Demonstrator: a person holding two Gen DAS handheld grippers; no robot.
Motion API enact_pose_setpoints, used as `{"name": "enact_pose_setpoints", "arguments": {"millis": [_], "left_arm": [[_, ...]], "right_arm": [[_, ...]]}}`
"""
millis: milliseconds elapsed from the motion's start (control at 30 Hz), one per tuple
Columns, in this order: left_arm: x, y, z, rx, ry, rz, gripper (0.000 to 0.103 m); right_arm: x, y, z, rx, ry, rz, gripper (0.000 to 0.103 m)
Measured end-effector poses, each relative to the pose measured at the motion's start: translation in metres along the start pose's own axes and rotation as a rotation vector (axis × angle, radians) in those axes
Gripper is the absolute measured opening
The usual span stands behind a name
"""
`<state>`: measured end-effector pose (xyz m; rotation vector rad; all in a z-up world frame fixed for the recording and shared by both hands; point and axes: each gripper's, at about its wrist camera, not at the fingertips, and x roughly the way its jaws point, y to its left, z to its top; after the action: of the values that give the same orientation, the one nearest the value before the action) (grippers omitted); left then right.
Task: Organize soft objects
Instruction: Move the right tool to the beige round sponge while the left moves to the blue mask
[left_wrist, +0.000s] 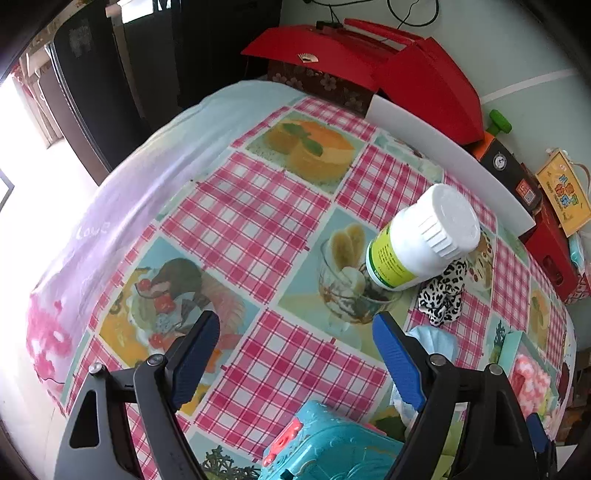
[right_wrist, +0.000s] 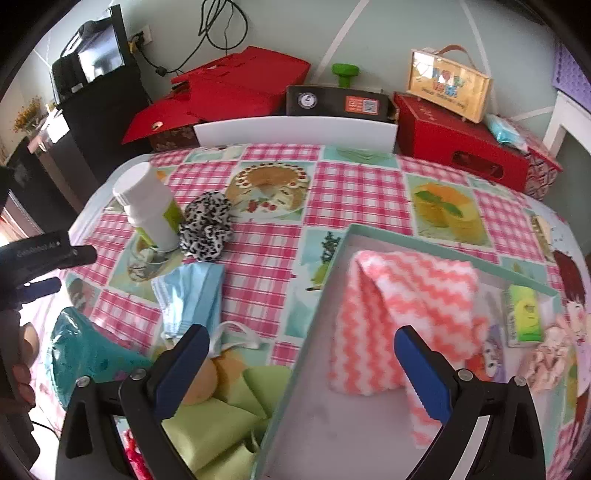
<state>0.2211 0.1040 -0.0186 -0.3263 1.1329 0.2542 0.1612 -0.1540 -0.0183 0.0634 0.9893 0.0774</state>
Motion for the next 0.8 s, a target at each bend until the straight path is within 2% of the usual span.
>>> {"name": "enact_pose_setpoints", "arguments": {"millis": [200, 400, 800], "left_arm": [[0.006, -0.014, -0.001, 0.046, 0.034, -0.035, 0.085], [0.012, -0.029, -0.004, 0.117, 0.070, -0.019, 0.085], [0.015, -0.033, -0.008, 0.145, 0.090, -0.036, 0.085]], "right_arm": [[0.006, 0.016, -0.003, -0.042, 0.015, 0.058, 0.102], [0.010, 0.036, -0.011, -0.101, 0.025, 0.088, 0.102], [0.020, 0.052, -0.022, -0.143, 0.069, 0.165, 0.098]]}}
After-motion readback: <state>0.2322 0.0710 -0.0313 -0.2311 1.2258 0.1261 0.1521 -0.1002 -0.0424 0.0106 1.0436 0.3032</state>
